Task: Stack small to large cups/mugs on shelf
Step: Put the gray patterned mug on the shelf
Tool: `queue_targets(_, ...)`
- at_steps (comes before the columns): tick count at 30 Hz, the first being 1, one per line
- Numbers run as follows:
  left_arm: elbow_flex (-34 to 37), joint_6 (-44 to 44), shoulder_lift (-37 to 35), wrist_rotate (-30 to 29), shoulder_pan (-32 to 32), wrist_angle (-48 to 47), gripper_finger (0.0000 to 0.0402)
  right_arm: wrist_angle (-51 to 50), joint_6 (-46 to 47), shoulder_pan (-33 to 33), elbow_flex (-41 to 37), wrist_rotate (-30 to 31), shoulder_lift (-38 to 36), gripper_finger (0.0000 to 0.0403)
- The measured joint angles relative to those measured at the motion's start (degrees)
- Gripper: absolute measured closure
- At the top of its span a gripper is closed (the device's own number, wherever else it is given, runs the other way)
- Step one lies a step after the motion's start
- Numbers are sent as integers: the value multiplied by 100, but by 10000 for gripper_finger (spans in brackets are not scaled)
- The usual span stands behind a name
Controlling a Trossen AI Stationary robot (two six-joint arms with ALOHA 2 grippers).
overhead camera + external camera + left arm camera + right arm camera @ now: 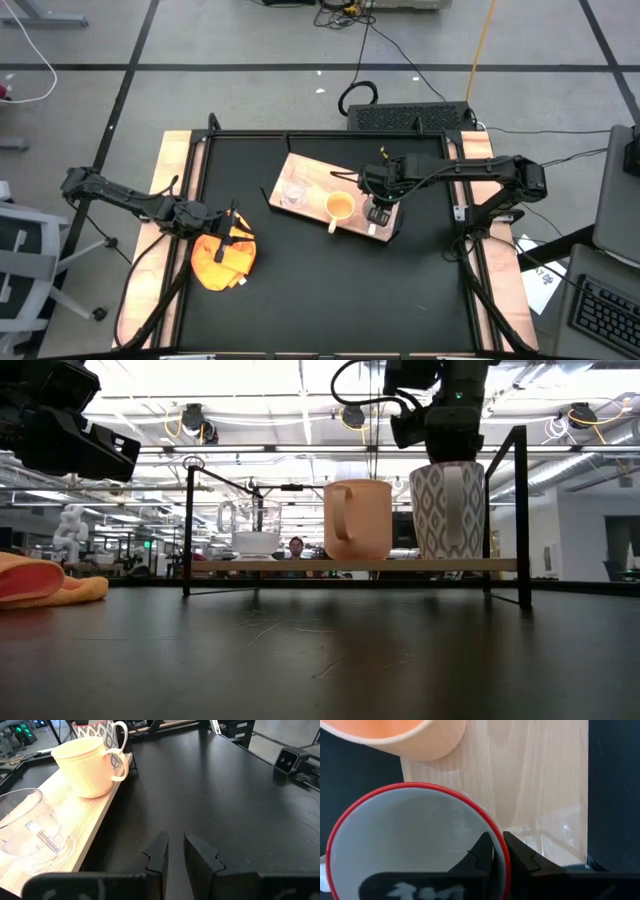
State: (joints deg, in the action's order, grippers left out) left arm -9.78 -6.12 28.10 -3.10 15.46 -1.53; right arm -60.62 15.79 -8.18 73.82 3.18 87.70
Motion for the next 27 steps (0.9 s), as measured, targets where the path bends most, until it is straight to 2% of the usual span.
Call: queue_targets(27, 0, 40, 2, 1, 0, 1, 339, 302, 43, 1, -227, -29, -15, 384)
